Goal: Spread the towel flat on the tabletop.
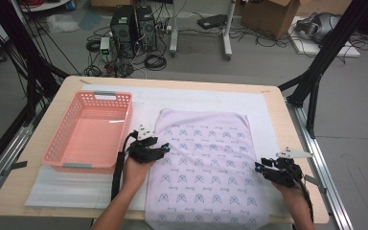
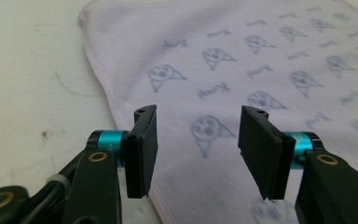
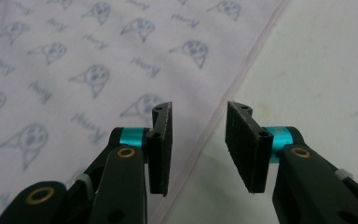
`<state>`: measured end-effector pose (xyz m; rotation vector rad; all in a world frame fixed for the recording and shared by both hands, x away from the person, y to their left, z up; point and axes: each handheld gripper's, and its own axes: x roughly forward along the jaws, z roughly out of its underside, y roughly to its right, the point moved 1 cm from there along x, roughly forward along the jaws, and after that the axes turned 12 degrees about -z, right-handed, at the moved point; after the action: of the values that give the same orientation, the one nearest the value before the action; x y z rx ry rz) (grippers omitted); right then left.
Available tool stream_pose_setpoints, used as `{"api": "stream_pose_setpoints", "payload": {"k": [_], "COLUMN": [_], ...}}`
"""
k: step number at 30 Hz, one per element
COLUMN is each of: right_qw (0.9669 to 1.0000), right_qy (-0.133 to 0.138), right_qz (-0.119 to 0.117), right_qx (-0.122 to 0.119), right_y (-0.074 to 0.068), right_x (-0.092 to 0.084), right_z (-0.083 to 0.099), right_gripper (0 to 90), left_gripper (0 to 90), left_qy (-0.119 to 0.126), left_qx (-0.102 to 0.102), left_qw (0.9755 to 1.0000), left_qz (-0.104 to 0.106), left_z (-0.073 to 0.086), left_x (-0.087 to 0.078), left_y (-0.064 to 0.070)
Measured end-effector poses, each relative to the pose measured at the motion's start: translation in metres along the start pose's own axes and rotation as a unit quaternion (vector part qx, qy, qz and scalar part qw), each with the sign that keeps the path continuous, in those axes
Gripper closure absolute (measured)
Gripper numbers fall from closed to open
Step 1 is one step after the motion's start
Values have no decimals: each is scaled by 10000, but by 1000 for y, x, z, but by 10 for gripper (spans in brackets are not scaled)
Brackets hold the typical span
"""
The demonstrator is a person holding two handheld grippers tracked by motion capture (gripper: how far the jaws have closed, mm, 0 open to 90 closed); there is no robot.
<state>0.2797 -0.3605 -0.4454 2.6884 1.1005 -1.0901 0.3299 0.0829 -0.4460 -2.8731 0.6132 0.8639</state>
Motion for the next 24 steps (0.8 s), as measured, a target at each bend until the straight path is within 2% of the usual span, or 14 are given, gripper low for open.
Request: {"api": "stream_pose_setpoints", "payload": {"k": [3,6,10,13,15,17,19,21,22,23,24], "right_qw": [9999,9999,9998,9998,9998,9998,9996,9997,9998,9998,9998], "right_qy": [-103,-84,-26,-93,-162,-175,-201,-195,-187,-192,-174], "right_qz": [-26,-125,-181,-179,-85,-48,73,64,41,-14,20], "right_qx": [-30,16,74,67,20,-1,-175,-101,-105,-99,-92], "right_y": [-8,-15,-24,-32,-38,-43,-48,-52,-55,-56,-57], "right_x": [-5,-11,-21,-26,-29,-31,-32,-33,-33,-32,-32], "right_z": [10,20,32,39,44,47,49,51,52,53,53], "right_gripper": [612,610,579,583,575,580,621,728,825,857,872], "left_gripper": [468,467,473,503,539,595,600,600,623,689,803], "left_qy": [-94,-129,-132,-320,-381,-311,-300,-295,-266,-191,-141], "left_qx": [-20,-25,-176,-195,-255,-263,-274,-252,-206,-50,45], "left_qw": [9999,9998,9995,9985,9979,9981,9981,9983,9988,9997,9998], "left_qz": [137,149,243,389,456,457,463,433,343,159,133], "left_z": [14,29,46,56,63,70,74,77,78,80,81], "left_x": [-13,-29,-52,-66,-72,-79,-84,-87,-88,-89,-89], "left_y": [4,5,4,6,7,10,14,19,21,25,25]}}
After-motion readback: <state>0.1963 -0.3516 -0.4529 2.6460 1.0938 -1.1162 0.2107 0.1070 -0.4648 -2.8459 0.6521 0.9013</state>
